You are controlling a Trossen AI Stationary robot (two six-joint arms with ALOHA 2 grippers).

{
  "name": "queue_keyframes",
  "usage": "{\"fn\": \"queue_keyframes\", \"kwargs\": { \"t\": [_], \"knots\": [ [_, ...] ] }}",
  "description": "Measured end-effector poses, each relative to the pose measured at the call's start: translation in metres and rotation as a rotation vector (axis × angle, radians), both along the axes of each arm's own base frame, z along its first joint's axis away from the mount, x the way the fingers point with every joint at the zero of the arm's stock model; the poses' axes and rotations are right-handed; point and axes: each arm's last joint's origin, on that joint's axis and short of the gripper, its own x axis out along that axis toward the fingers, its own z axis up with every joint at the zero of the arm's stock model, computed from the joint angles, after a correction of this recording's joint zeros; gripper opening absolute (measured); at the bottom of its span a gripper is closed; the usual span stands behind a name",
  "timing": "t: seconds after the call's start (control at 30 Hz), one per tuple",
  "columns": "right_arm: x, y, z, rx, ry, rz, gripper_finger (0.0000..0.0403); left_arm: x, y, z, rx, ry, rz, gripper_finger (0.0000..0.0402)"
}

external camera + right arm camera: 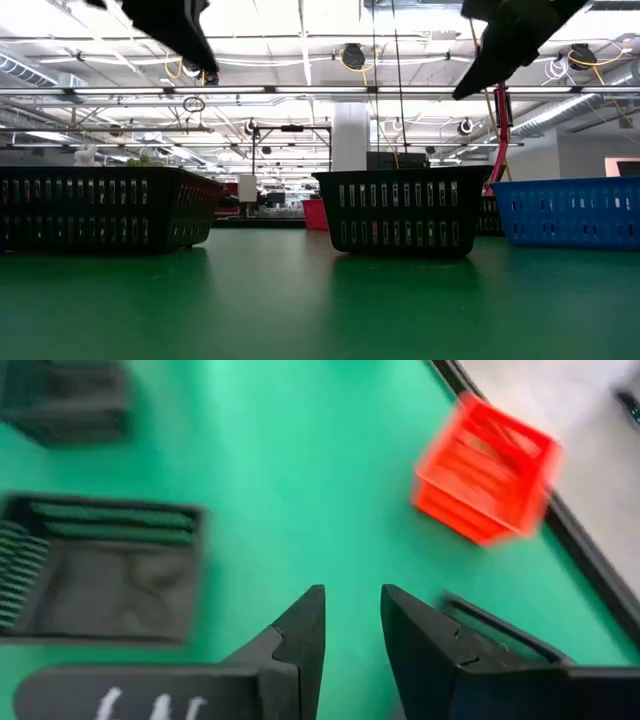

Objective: Stack baskets by color
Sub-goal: Stack the top right black bin on the bottom left black bin

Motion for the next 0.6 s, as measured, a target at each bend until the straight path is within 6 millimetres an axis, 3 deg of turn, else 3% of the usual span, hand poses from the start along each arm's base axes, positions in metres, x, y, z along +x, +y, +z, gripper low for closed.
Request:
{"fn": "queue_keyframes", "kwargs": {
  "t": [0.13,0.3,0.6],
  "knots": [
    [-0.004,-0.02,0.007,-0.026,0.135,-0.082,0.0096,0.0,0.005,-0.009,0.005,0.012,0.02,0.001],
    [-0.005,-0.041,-0.004,-0.009,0.297,-0.106,0.0096,0.003,0.007,-0.008,0.0,-0.007,0.024,0.001],
    [0.009,-0.056,-0.023,0.214,0.343,-0.161,0.0102,0.003,0.007,-0.008,0.001,-0.007,0.022,0.001]
  ]
}}
